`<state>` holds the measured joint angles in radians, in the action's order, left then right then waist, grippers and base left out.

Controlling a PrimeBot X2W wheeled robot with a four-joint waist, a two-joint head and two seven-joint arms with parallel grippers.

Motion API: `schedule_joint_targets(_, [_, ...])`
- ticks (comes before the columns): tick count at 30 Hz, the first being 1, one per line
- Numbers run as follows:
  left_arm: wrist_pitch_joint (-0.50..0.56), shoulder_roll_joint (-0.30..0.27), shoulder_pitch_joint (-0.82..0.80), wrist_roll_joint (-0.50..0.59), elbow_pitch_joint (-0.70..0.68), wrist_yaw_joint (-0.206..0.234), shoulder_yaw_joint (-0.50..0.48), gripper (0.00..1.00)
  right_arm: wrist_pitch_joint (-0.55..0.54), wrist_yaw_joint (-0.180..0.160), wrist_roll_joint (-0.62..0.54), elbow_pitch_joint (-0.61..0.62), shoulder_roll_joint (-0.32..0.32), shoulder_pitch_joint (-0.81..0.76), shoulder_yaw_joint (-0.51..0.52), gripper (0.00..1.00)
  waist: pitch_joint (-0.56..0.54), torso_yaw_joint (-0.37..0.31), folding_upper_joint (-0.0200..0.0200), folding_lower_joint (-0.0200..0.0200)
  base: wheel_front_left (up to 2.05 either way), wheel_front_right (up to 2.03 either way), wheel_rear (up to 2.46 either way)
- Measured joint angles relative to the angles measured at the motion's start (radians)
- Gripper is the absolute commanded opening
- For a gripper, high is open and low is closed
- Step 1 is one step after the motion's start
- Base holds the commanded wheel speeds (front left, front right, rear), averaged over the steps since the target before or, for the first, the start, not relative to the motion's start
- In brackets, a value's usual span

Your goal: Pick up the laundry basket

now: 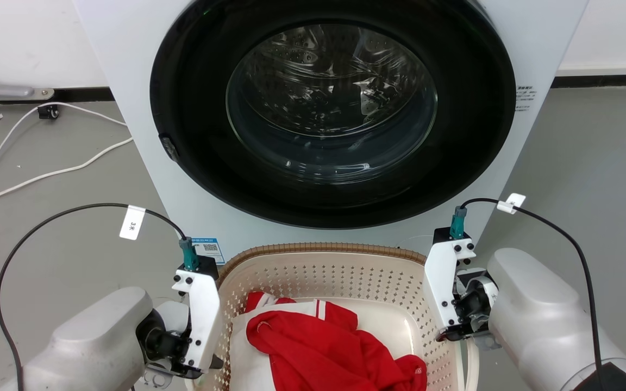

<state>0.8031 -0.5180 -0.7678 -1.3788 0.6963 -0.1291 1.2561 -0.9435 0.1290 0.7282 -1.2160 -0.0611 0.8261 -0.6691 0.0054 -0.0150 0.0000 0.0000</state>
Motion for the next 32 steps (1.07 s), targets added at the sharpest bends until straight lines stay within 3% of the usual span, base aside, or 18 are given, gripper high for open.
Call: schedule_joint_targets(32, [0.017,0.0,0.003,-0.025,0.002,0.0,0.014,0.0,0.01,0.0,0.027,-0.035,0.009,0.015,-0.037,0.0,-0.009,0.01,0.0,0.0,0.0,0.0,0.0])
